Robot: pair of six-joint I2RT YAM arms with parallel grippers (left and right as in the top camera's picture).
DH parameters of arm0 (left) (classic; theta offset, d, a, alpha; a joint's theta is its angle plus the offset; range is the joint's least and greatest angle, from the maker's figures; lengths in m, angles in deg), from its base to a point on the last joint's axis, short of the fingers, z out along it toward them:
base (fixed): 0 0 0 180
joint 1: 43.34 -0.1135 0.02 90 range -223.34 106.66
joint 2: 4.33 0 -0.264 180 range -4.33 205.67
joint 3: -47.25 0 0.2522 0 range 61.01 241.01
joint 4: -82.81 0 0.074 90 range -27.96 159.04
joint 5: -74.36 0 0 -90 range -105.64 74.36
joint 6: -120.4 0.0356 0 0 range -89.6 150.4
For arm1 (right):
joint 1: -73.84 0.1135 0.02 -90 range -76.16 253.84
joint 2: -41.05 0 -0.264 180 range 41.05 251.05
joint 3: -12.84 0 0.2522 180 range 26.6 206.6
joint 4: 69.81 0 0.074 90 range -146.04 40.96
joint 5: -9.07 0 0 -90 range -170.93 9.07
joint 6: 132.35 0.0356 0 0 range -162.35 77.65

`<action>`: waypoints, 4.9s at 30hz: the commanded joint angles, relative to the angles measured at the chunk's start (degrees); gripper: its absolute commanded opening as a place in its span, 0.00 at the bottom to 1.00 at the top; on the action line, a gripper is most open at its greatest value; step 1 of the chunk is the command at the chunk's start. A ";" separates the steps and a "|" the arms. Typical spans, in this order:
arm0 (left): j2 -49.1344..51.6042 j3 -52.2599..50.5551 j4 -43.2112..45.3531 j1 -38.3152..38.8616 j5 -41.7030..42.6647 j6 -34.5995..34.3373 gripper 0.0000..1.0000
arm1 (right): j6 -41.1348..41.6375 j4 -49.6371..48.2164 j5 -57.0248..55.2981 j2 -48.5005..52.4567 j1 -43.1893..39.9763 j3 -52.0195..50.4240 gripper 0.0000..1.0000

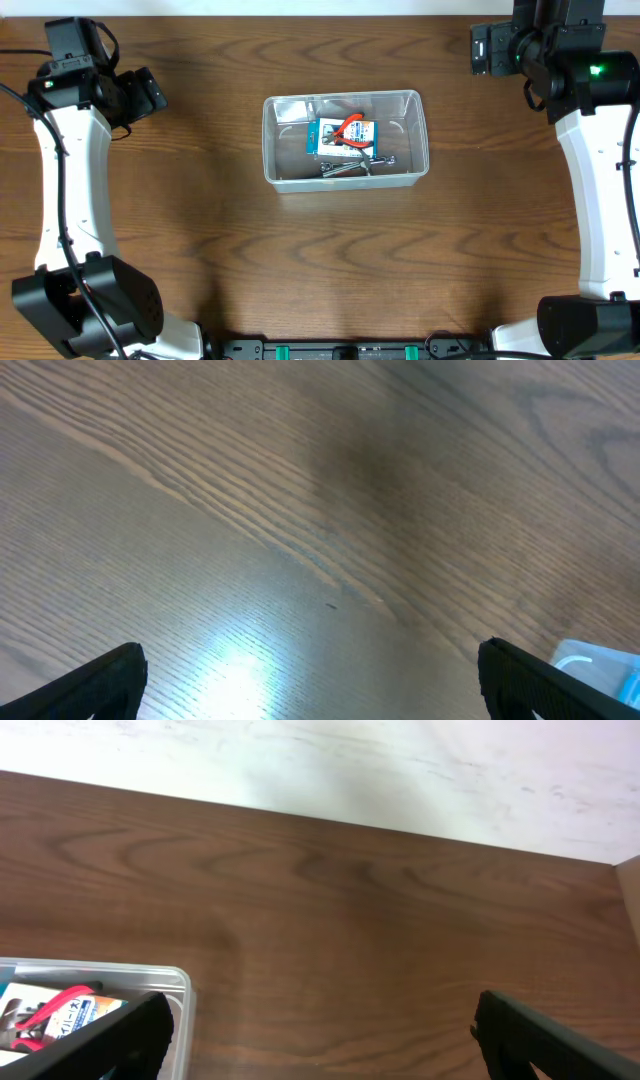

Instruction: Pack container

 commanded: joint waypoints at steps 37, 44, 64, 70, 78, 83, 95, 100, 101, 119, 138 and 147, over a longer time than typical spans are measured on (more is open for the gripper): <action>-87.93 -67.41 27.43 8.17 -0.07 -0.81 0.98 | 0.87 0.07 -0.57 0.28 -0.42 -0.15 0.99; -90.27 -76.67 34.51 9.57 0.24 -0.83 0.98 | 0.87 0.07 -0.57 0.28 -0.42 -0.15 0.99; -96.74 -86.97 38.77 9.57 1.42 -1.03 0.98 | 0.87 0.07 -0.57 0.28 -0.42 -0.15 0.99; -96.74 -88.76 38.80 9.57 1.40 -0.28 0.98 | 0.87 0.07 -0.57 0.28 -0.42 -0.15 0.99; -96.74 -89.00 38.77 9.57 1.46 9.88 0.98 | 0.87 0.07 -0.57 0.28 -0.42 -0.15 0.99; -96.74 -89.00 38.77 9.57 1.46 14.80 0.98 | 0.87 0.07 -0.57 0.28 -0.42 -0.15 0.99; -96.61 -89.00 38.34 9.57 1.40 14.73 0.98 | 0.87 0.07 -0.57 0.28 -0.42 -0.15 0.99; -96.61 -89.00 38.34 9.57 1.40 14.75 0.98 | 0.87 0.07 -0.57 0.28 -0.42 -0.15 0.99; -96.61 -89.00 38.34 9.57 1.40 14.73 0.98 | 0.87 0.07 -0.57 0.28 -0.42 -0.15 0.99; -96.61 -89.00 38.34 9.57 1.40 14.73 0.98 | 0.87 4.59 -0.57 -6.58 0.02 -0.15 0.99; -96.61 -89.00 38.34 9.57 1.40 14.75 0.98 | 0.87 9.88 -0.96 -47.60 0.39 -0.42 0.99; -96.61 -89.00 38.34 9.57 1.40 14.75 0.98 | 4.35 9.16 -0.35 -64.17 0.33 -18.29 0.99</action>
